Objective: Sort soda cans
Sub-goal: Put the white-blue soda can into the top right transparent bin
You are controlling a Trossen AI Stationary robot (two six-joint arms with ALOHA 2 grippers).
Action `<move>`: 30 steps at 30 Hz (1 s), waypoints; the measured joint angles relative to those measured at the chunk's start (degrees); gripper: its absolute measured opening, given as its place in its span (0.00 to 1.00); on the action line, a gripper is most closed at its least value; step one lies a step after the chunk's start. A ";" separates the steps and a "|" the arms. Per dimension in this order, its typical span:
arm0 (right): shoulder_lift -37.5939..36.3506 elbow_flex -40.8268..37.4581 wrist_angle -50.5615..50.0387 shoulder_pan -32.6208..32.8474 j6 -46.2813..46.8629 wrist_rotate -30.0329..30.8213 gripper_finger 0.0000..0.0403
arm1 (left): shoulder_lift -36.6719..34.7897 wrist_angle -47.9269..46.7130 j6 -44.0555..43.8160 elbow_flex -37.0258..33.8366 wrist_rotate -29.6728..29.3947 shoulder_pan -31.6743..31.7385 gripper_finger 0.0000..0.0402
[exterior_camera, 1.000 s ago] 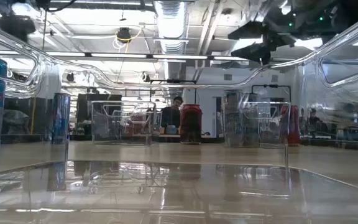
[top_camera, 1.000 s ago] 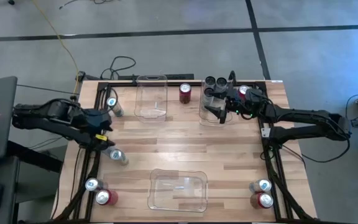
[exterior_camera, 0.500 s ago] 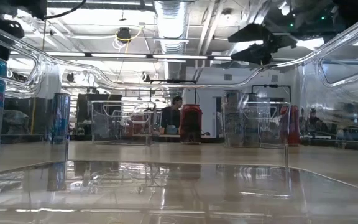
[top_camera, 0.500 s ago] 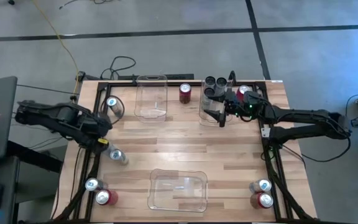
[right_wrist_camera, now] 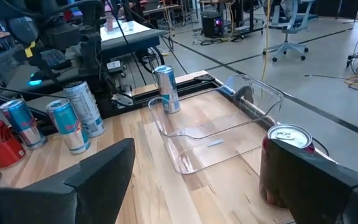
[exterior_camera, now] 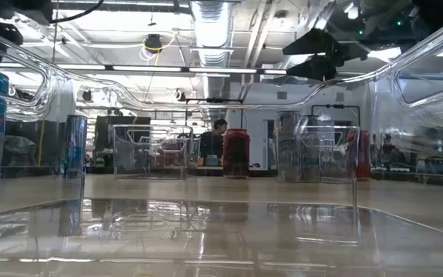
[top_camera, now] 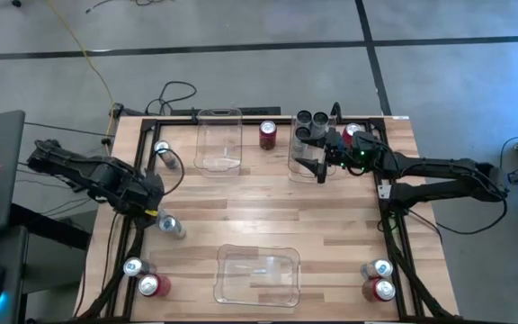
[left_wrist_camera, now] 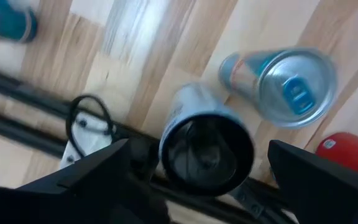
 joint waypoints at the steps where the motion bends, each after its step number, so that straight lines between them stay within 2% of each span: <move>1: 0.00 0.00 0.01 0.00 0.01 0.00 0.95 | -0.04 0.24 -0.67 -0.26 -0.09 -0.66 0.93; 8: 0.00 0.00 0.37 0.00 0.01 0.00 0.95 | -0.26 0.81 -3.95 -4.76 -1.29 -3.67 0.93; 16: 0.00 0.00 1.71 0.00 -0.04 0.00 0.95 | -0.28 3.94 -5.16 -8.49 -1.68 -4.21 0.93; 19: 0.00 0.00 2.12 0.00 -0.04 0.01 0.95 | -0.28 4.05 -5.21 -8.75 -1.72 -4.21 0.87; 25: 0.00 0.00 3.06 0.00 -0.01 0.00 0.95 | -0.32 3.98 -3.26 -8.78 -2.95 -4.19 0.64; 30: 0.00 0.00 4.63 0.00 -0.02 0.01 0.95 | -0.22 0.58 -2.60 -7.50 -6.86 -4.17 0.63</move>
